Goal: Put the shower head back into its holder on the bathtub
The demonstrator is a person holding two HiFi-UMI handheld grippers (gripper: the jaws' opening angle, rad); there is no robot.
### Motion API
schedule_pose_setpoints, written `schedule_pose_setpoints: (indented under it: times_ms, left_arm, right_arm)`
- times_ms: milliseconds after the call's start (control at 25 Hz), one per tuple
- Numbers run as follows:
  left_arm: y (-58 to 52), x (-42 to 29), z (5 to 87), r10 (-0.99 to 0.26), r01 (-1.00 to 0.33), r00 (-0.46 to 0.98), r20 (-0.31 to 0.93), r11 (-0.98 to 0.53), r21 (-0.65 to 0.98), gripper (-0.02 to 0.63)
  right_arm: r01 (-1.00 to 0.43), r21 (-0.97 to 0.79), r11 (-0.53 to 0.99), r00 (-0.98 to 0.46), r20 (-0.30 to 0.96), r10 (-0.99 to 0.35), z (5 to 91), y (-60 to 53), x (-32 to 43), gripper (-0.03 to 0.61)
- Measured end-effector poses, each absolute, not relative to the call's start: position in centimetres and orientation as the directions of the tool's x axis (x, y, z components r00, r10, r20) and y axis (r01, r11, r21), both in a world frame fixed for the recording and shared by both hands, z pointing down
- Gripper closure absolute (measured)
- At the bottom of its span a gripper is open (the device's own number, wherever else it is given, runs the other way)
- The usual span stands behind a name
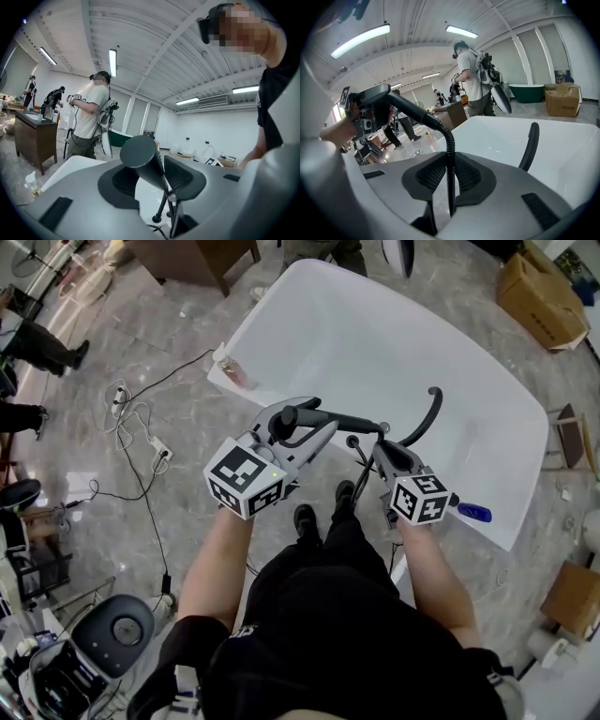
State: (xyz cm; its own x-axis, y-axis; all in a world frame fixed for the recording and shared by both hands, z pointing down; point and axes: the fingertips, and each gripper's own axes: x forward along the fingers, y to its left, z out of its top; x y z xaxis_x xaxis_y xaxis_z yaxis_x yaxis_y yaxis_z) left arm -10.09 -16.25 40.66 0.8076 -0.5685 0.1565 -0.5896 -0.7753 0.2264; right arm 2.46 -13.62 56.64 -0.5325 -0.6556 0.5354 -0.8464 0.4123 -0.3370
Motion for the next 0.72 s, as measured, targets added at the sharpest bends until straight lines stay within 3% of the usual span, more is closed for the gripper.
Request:
schedule_pose_setpoints:
  times_ms: [200,280,480,720]
  left_arm:
    - [-16.2,-8.8,39.7,-0.575,-0.583,0.811,0.11,-0.778,0.236,0.452]
    - [-16.1,-8.3,39.4,-0.58,-0.587,0.808,0.102,-0.778,0.223,0.502]
    - [-16.1,-7.4,39.9,-0.572,-0.582,0.813,0.111,-0.788,0.2,0.506]
    - [-17.8,-7.0,44.0,-0.57,-0.592,0.806,0.16,-0.779,0.206,0.512]
  right_arm:
    - [-0.818,-0.367,0.443,-0.575,0.539,-0.616,57.4,-12.1,0.6,0.508]
    - [-0.809,-0.375,0.452,-0.587,0.535,-0.607,57.7,-11.8,0.1,0.508]
    - [-0.791,-0.397,0.465,-0.611,0.533,-0.585,59.7,-11.5,0.0,0.505]
    - [-0.789,-0.439,0.43,-0.614,0.585,-0.53,65.1,-10.0,0.4,0.449]
